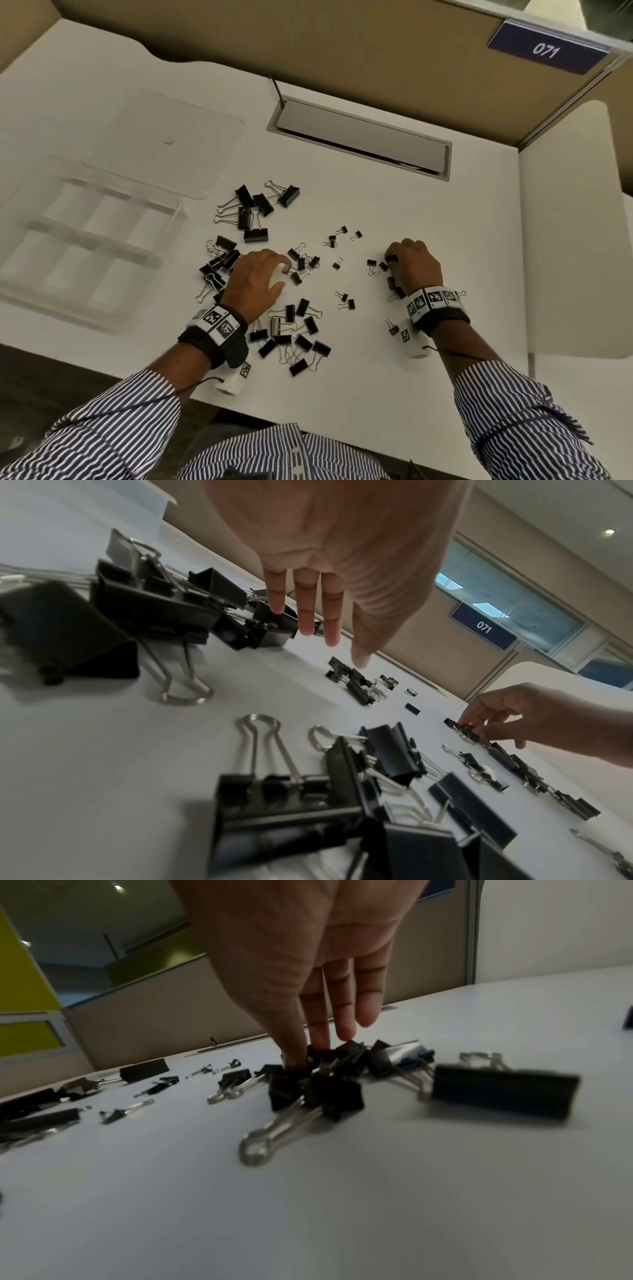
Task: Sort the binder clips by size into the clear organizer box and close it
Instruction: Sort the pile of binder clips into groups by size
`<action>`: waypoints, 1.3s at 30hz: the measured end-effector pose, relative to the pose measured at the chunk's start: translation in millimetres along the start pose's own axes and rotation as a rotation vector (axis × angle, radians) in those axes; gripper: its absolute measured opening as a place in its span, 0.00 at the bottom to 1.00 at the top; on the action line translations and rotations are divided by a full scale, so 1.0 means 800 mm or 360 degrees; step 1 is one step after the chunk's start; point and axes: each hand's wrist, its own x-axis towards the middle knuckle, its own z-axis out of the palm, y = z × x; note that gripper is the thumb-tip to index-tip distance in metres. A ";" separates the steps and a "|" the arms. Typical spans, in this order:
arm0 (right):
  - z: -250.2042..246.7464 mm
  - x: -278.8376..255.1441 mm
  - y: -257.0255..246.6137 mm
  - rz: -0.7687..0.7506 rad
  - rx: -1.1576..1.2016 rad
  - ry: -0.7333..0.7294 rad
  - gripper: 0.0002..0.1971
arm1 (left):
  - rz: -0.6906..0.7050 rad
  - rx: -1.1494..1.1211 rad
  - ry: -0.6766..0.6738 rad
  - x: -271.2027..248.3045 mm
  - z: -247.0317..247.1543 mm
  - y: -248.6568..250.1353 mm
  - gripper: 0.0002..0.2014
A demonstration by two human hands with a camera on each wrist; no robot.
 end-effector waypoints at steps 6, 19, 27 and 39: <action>-0.007 0.007 0.005 0.0130 -0.0066 -0.0030 0.09 | 0.0003 0.0082 -0.0175 -0.002 0.011 -0.002 0.32; 0.024 -0.031 -0.152 -0.0433 0.0277 -0.0215 0.11 | -0.0008 0.0220 -0.0439 -0.003 0.015 0.001 0.49; 0.019 -0.026 -0.126 -0.0239 0.0606 -0.0001 0.09 | -0.0021 0.0177 -0.0460 -0.003 0.012 0.006 0.47; 0.004 -0.110 0.071 0.0291 0.0629 0.0238 0.07 | 0.0347 -0.0307 -0.0093 0.027 0.055 0.106 0.11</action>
